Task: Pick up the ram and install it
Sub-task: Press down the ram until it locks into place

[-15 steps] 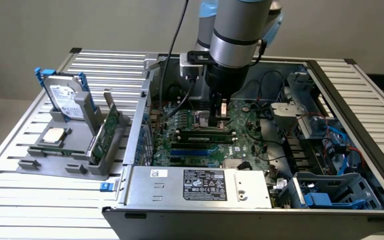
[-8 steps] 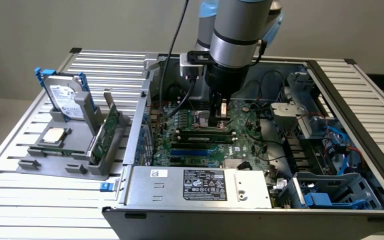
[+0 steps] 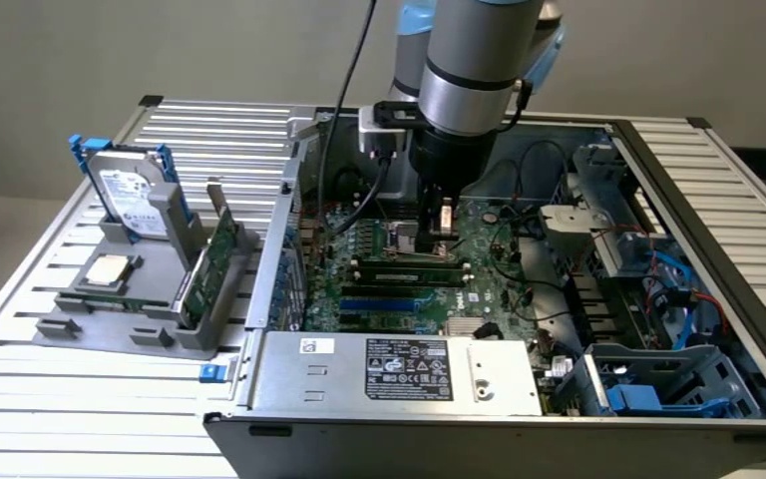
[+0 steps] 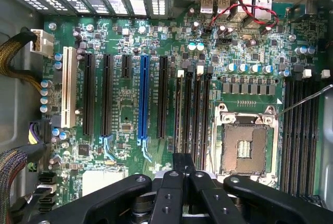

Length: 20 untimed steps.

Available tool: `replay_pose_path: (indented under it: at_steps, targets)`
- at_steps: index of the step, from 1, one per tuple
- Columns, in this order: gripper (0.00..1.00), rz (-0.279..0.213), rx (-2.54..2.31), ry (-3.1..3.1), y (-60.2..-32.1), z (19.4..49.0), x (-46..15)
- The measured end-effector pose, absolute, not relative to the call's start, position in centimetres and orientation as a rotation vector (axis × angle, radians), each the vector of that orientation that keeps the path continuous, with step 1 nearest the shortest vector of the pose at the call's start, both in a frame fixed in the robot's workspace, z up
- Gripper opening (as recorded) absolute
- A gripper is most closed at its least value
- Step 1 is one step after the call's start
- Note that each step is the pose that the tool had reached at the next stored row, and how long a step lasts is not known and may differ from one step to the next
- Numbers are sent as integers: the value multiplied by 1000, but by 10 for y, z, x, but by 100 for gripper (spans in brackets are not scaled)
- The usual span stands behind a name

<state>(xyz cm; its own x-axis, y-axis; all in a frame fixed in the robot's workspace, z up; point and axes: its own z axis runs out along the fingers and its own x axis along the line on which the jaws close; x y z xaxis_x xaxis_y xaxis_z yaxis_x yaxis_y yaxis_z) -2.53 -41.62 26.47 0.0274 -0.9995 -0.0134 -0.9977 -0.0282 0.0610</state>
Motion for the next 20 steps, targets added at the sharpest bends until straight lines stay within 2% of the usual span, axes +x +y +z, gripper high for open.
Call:
replay_pose_path:
  at_steps: [20]
  targets:
    - [11, -88, 1852, -2504, -416, 260, -26]
